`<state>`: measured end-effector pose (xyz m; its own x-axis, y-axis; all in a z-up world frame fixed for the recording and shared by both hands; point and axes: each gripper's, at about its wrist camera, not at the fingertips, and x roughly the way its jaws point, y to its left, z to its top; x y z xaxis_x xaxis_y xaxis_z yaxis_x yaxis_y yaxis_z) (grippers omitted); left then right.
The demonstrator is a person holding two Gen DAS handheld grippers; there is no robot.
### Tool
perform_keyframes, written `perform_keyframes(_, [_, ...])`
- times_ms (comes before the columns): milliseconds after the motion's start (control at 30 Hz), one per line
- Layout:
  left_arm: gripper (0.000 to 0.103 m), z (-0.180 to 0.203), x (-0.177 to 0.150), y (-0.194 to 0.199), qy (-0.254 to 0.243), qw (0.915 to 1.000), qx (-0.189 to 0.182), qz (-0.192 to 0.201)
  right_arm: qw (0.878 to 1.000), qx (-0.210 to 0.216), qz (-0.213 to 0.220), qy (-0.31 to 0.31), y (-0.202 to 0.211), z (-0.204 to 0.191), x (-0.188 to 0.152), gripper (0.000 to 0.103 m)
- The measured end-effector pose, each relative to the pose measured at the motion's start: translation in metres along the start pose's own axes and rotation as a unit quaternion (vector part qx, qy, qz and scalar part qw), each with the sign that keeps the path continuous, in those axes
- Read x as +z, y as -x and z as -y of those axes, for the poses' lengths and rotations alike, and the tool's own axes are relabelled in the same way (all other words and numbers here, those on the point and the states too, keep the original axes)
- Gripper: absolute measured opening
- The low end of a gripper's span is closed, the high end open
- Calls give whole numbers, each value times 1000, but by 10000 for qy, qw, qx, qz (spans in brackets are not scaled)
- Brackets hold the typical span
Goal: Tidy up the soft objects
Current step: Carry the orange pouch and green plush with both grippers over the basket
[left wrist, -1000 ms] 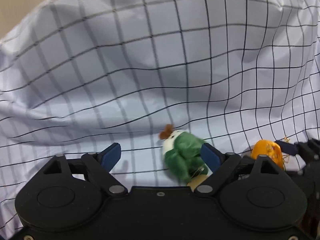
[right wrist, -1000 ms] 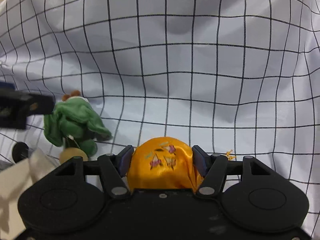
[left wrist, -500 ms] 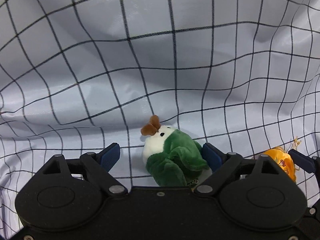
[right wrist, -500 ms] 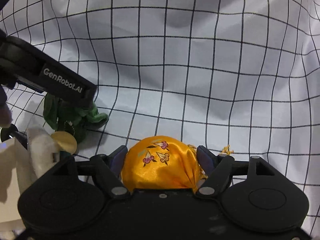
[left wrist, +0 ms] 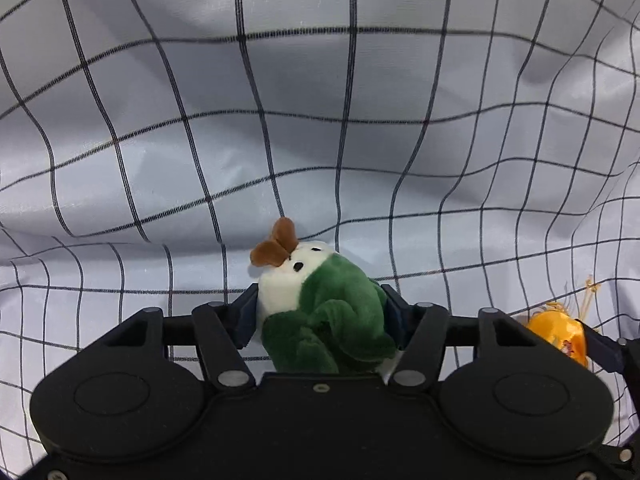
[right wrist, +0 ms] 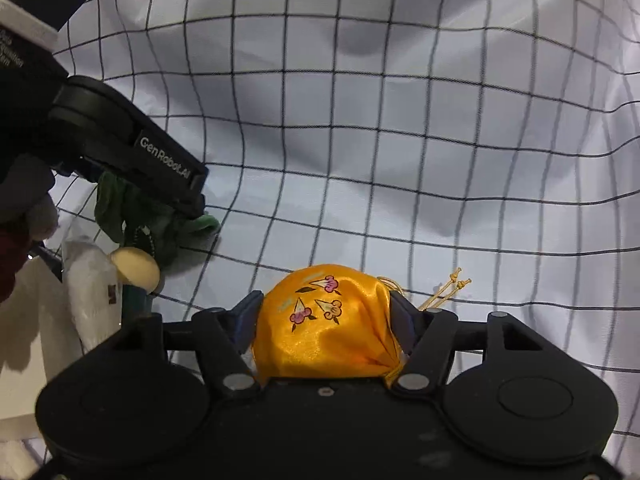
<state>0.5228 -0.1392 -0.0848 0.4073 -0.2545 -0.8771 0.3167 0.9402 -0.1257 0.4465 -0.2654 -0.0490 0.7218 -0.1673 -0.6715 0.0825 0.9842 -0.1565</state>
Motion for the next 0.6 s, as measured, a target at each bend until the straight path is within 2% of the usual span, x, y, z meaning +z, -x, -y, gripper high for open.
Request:
perform_keyframes(267, [57,24,4,30,-131,9991,-245,330,9986,-388,243,-277,43,21,-10,64])
perform_keyframes(433, [57,63,-1,47,-410,9966,-578,426,9963,-732,302,-343,75,38,-30,64])
perform_keyframes(600, [57,110,-17,61,-746,9920,-957,358,9938,-1014,287,-362,106,53,-58,64])
